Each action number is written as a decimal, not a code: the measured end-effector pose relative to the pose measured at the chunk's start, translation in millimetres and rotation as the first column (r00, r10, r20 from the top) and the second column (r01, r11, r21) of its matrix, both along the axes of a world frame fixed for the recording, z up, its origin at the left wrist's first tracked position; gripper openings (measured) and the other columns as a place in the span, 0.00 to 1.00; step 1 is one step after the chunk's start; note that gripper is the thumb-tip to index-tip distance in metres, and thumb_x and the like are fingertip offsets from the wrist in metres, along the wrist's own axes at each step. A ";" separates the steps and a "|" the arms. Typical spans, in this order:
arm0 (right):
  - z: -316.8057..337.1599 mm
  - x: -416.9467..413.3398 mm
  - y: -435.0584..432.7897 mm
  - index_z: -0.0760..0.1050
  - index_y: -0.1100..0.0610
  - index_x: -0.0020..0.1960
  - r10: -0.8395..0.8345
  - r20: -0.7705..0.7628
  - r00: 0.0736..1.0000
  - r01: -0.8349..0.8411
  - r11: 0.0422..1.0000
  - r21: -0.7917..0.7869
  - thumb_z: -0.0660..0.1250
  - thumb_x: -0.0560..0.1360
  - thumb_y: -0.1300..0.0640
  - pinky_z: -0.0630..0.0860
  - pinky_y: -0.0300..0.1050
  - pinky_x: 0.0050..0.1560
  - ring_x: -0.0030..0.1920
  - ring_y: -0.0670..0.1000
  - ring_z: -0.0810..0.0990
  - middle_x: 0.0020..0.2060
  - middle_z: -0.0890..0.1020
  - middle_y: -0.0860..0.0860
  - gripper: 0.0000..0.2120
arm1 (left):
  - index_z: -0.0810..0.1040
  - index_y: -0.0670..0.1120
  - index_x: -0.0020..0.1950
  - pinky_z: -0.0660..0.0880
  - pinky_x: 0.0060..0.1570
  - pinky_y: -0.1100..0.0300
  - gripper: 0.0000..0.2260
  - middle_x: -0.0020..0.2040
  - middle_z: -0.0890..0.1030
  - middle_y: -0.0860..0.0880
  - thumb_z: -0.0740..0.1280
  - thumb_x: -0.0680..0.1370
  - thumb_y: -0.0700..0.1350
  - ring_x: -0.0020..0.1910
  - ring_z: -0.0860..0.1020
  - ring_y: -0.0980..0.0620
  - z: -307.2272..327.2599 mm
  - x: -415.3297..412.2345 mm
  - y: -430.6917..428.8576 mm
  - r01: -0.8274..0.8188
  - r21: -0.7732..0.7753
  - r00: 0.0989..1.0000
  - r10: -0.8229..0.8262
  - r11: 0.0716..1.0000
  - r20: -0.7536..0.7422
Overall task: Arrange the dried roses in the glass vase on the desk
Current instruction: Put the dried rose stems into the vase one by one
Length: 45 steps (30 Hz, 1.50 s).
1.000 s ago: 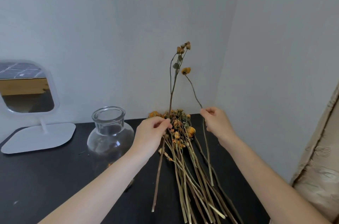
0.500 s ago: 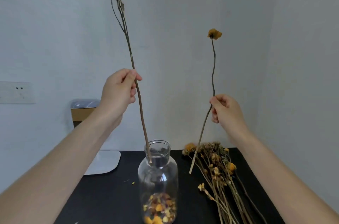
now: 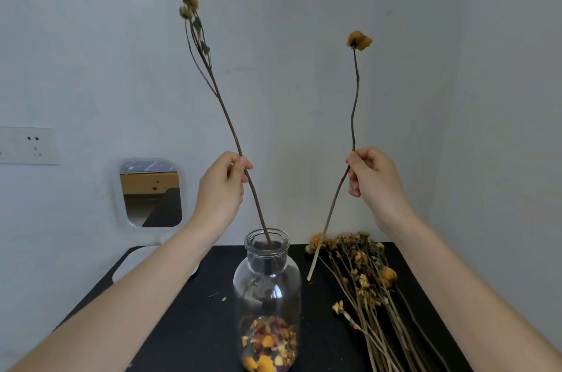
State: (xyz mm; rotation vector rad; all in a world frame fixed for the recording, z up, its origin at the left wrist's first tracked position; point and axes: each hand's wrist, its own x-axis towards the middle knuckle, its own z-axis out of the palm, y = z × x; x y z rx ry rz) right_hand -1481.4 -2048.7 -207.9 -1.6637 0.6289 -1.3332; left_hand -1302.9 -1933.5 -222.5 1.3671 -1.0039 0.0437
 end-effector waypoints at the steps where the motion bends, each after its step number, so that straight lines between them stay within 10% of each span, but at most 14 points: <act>1: 1.3 0.0 -0.1 0.72 0.54 0.41 0.001 0.007 1.000 -0.001 1.000 -0.001 0.58 0.79 0.59 0.67 0.37 0.26 0.26 0.45 0.67 0.28 0.71 0.48 0.09 | 0.75 0.49 0.40 0.65 0.27 0.65 0.11 0.32 0.71 0.52 0.58 0.81 0.43 0.28 0.67 0.56 -10.4 -1.4 1.0 0.004 0.031 1.000 -0.004 1.000 0.023; 10: -12.0 21.2 -0.1 0.72 0.56 0.42 0.016 0.028 0.999 -0.017 0.999 0.038 0.58 0.79 0.59 0.66 0.36 0.24 0.22 0.42 0.66 0.27 0.71 0.48 0.08 | 0.80 0.54 0.46 0.65 0.31 0.70 0.06 0.31 0.68 0.48 0.65 0.77 0.45 0.31 0.67 0.55 -69.8 6.0 17.7 0.002 0.313 0.996 -0.029 0.950 0.081; 14: -6.0 24.3 0.2 0.71 0.56 0.42 0.022 0.078 0.997 -0.024 0.999 0.029 0.58 0.79 0.60 0.66 0.35 0.23 0.21 0.41 0.67 0.28 0.71 0.49 0.08 | 0.79 0.55 0.51 0.72 0.47 0.58 0.06 0.46 0.78 0.41 0.65 0.77 0.49 0.43 0.75 0.50 -68.9 4.3 18.0 0.063 0.342 0.998 -0.062 0.937 -0.015; 19: -3.3 25.0 0.7 0.70 0.55 0.42 0.025 0.125 0.992 -0.029 0.999 0.030 0.57 0.79 0.60 0.66 0.35 0.23 0.22 0.42 0.67 0.28 0.71 0.48 0.09 | 0.75 0.55 0.59 0.68 0.65 0.55 0.25 0.58 0.78 0.56 0.72 0.65 0.62 0.59 0.74 0.59 -88.4 11.8 29.2 0.398 0.326 0.902 -0.301 0.858 -0.310; 24: 3.9 20.4 -2.0 0.70 0.56 0.41 0.005 0.180 0.984 -0.010 1.000 0.027 0.57 0.79 0.61 0.66 0.35 0.23 0.23 0.43 0.67 0.28 0.70 0.49 0.09 | 0.75 0.62 0.60 0.70 0.56 0.66 0.25 0.60 0.77 0.62 0.74 0.64 0.56 0.59 0.74 0.64 -104.3 16.7 34.7 0.623 0.430 0.782 -0.541 0.653 -0.311; 38: -44.3 35.1 14.4 0.71 0.58 0.44 0.204 -0.158 0.966 -0.201 0.979 0.034 0.59 0.79 0.61 0.74 0.36 0.30 0.28 0.46 0.74 0.32 0.76 0.52 0.05 | 0.71 0.63 0.52 0.70 0.45 0.74 0.22 0.53 0.77 0.62 0.77 0.64 0.53 0.54 0.72 0.68 -119.8 -15.9 17.2 0.258 0.344 0.966 -0.247 0.903 -0.077; 45: -58.2 29.1 21.6 0.73 0.59 0.44 0.323 -0.374 0.869 -0.330 0.943 0.048 0.65 0.75 0.62 0.72 0.40 0.32 0.25 0.45 0.71 0.29 0.74 0.49 0.02 | 0.68 0.62 0.52 0.70 0.58 0.59 0.22 0.54 0.74 0.62 0.76 0.65 0.50 0.59 0.70 0.57 -128.2 -29.7 3.0 0.165 0.283 0.986 -0.155 0.945 -0.057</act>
